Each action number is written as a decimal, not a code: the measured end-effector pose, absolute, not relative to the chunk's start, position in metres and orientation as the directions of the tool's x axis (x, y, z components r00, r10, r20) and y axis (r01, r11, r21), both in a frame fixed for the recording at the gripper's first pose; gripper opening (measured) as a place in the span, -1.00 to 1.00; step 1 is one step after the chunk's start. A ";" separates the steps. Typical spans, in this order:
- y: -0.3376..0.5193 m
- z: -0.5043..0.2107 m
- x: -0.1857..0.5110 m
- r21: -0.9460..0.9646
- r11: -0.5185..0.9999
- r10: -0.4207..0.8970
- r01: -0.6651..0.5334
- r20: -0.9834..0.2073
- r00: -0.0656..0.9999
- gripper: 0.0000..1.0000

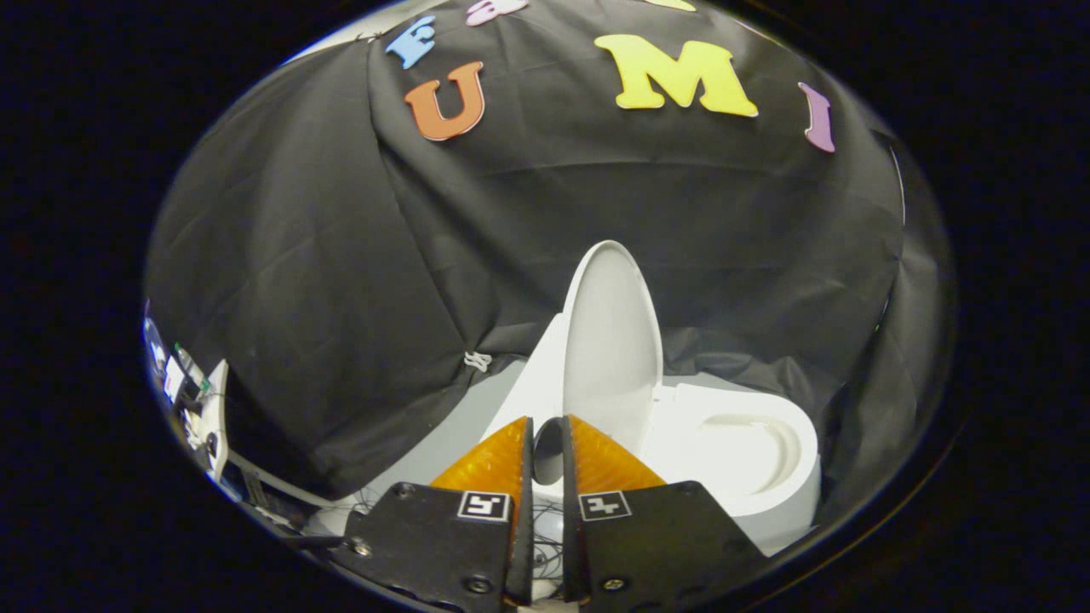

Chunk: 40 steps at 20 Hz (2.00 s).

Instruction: Open the toilet lid.

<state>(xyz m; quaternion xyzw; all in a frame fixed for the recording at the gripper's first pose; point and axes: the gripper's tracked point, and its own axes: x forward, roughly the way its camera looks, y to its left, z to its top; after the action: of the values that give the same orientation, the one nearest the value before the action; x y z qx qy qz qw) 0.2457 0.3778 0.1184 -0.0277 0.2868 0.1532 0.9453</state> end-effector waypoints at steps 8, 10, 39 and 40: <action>0.349 0.133 0.211 0.126 0.947 0.318 -0.296 -0.501 0.805 -0.39; 0.324 0.142 0.203 0.084 0.956 0.290 -0.282 -0.439 0.851 -0.28; 0.059 0.081 0.052 0.038 0.999 0.007 -0.005 -0.056 0.998 0.72; 0.055 0.079 0.048 0.043 0.999 0.003 -0.001 -0.044 0.999 0.72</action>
<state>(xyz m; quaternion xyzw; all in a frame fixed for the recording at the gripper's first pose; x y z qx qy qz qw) 0.0478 0.0546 0.0786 0.0213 0.0219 0.0009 0.9995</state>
